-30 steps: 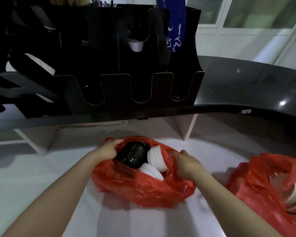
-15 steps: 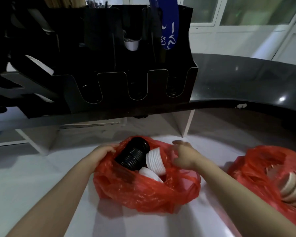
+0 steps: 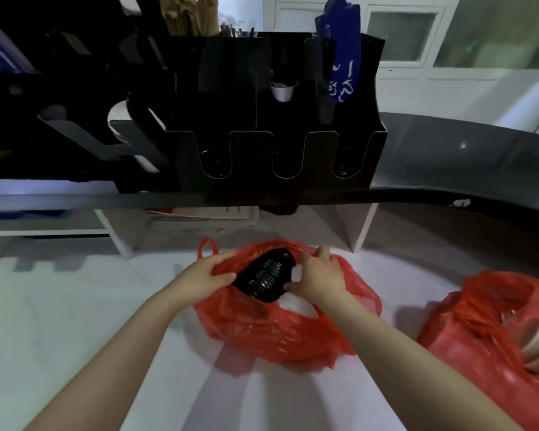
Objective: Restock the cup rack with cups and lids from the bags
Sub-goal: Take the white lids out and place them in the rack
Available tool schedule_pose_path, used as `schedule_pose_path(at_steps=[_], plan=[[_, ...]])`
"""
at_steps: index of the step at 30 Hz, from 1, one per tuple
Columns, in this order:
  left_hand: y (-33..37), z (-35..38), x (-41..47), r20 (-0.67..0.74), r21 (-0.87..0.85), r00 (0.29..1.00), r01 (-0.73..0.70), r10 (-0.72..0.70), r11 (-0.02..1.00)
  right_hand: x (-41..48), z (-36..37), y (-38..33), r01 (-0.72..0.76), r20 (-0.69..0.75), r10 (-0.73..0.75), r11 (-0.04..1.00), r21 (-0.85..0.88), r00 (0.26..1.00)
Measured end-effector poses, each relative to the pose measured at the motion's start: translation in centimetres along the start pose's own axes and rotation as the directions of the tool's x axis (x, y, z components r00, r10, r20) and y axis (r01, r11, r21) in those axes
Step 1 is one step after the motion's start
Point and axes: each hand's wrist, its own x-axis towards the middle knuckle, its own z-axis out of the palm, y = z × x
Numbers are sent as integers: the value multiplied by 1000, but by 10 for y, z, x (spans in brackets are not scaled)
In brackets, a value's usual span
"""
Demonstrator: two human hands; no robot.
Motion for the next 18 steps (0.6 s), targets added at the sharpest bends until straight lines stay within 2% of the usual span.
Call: schedule_pose_path(at_steps=[4, 9, 11, 15, 18], plan=[[0, -3, -17, -81, 256, 995, -43, 66, 966, -1, -1, 8, -90, -4, 91, 989, 115, 996], [14, 13, -26, -236, 361, 964, -31, 124, 932, -10, -4, 13, -72, -1, 75, 963, 260, 997], [21, 19, -26, -270, 361, 945, -79, 186, 929, -14, -5, 17, -43, -16, 51, 947, 317, 999], [39, 33, -19, -198, 388, 906, -277, 373, 879, -23, -11, 26, -36, -21, 48, 922, 386, 999], [49, 48, -12, -84, 410, 908, -344, 411, 845, -31, -17, 33, -72, 10, 74, 907, 414, 997]])
